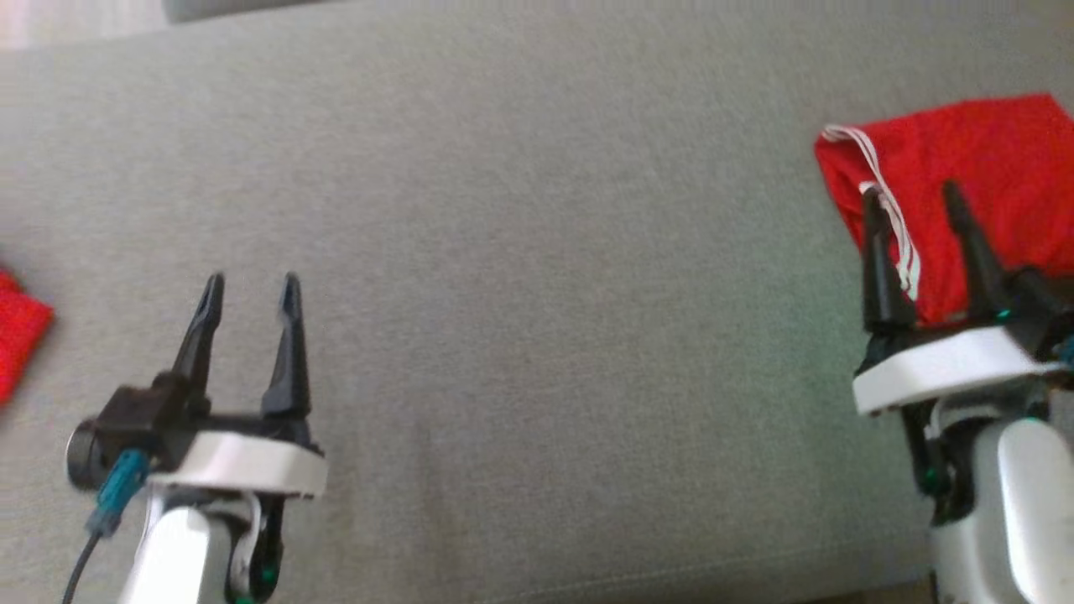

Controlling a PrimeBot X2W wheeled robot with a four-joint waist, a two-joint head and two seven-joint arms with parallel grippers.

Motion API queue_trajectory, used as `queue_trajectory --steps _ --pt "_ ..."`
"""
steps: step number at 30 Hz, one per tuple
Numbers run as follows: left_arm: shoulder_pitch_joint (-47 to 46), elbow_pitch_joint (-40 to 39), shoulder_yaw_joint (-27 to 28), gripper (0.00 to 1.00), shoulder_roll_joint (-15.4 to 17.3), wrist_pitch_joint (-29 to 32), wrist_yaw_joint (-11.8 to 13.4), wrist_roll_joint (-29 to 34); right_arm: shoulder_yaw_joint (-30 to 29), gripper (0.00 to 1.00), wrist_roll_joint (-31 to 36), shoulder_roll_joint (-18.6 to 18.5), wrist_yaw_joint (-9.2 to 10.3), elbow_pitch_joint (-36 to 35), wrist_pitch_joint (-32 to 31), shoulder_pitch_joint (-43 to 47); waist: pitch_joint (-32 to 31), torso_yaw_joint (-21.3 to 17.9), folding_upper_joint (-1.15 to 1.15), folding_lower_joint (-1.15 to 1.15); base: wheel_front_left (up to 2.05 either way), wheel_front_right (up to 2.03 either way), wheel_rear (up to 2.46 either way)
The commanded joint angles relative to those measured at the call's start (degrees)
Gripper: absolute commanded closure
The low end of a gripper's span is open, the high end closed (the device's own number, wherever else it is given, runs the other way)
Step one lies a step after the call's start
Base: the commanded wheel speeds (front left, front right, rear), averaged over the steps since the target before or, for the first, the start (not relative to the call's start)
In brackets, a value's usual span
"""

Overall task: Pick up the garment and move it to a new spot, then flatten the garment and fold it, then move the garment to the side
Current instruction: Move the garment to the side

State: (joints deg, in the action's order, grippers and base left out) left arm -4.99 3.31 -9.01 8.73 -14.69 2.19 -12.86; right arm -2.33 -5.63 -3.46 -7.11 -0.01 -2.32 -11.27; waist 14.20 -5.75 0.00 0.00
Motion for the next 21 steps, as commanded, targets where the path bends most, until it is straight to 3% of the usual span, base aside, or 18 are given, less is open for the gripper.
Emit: queue_trajectory --steps 1,21 --pt "0.59 -1.60 2.80 0.00 0.90 -0.30 0.69 -0.44 2.25 0.00 -1.29 0.20 -0.37 -2.90 0.87 0.60 -3.08 2.40 0.00 0.00 0.00 0.00 0.00" --pt "13.79 -6.70 2.34 0.00 2.91 4.65 2.54 -1.09 5.46 0.00 -2.90 0.57 -0.37 -5.15 0.02 15.13 -14.60 5.85 0.00 0.00 0.00 0.00 0.00"
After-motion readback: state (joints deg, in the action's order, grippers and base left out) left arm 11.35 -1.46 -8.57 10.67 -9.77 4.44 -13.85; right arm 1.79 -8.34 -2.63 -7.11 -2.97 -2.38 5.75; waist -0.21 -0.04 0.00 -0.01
